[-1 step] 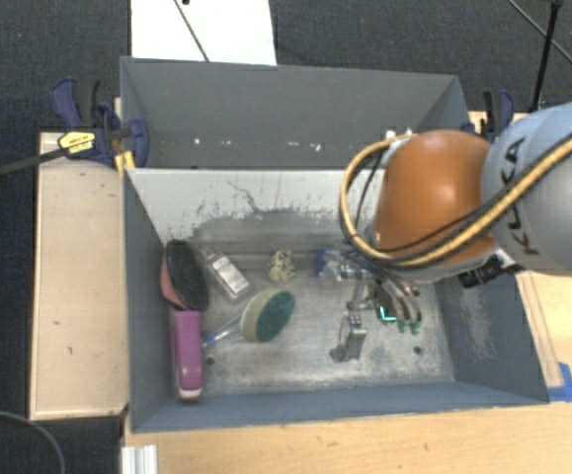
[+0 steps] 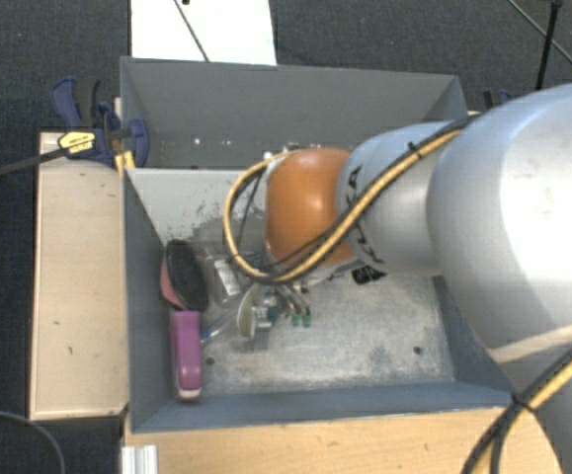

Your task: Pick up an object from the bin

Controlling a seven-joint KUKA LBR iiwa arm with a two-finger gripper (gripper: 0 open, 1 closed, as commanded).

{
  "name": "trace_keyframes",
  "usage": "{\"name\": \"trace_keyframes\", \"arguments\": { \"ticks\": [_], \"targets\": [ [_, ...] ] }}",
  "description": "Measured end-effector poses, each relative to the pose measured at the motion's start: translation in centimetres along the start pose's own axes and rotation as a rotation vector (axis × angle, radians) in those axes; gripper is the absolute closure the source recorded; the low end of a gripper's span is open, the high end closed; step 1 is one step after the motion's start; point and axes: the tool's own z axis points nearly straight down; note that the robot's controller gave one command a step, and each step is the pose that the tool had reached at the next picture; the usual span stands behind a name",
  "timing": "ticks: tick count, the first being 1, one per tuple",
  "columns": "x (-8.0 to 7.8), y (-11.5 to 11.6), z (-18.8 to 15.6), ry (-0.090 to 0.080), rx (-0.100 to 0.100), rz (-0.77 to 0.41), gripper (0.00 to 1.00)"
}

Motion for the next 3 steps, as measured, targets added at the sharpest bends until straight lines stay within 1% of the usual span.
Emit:
{"name": "trace_keyframes", "arguments": {
  "ticks": [1,2,3],
  "targets": [
    [0.0,-0.3,-0.4,-0.001,0.002,0.008,1.00],
    [-0.2,0.7,-15.1,-0.010,0.000,-0.040,1.00],
    [0.0,0.6,-14.6,-0.001,0.002,-0.040,0.00]
  ]
}}
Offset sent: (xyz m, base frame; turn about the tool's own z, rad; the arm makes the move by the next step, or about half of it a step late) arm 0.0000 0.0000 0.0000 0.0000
